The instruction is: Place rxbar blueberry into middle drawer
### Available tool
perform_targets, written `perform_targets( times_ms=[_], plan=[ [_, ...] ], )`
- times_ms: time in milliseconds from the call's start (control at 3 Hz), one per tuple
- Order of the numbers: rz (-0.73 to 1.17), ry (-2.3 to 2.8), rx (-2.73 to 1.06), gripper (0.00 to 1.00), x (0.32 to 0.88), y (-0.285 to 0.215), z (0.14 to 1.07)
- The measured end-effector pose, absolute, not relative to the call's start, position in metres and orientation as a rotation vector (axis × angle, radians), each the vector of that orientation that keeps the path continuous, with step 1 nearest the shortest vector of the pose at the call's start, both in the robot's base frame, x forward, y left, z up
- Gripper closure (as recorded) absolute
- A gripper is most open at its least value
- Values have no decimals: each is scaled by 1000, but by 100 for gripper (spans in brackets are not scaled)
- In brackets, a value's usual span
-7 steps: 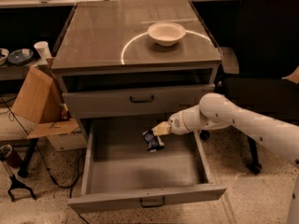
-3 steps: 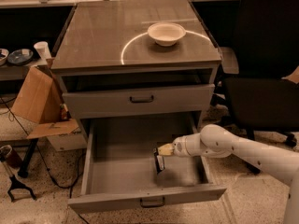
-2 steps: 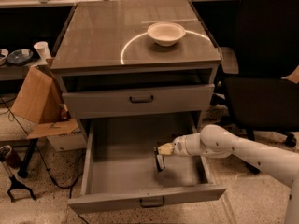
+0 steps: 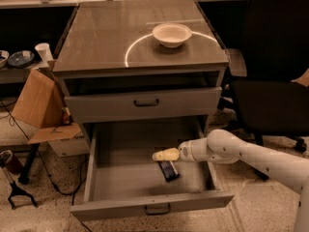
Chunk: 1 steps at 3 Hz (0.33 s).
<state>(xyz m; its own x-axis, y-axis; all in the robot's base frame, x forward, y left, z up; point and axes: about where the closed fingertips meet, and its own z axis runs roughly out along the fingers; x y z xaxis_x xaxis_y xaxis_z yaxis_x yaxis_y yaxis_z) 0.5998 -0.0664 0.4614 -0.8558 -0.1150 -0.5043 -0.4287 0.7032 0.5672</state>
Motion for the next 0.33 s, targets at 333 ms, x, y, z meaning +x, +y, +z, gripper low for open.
perform_targets(
  times_ms=[333],
  plan=[
    [979, 2476, -419, 0, 600, -66, 461]
  ],
)
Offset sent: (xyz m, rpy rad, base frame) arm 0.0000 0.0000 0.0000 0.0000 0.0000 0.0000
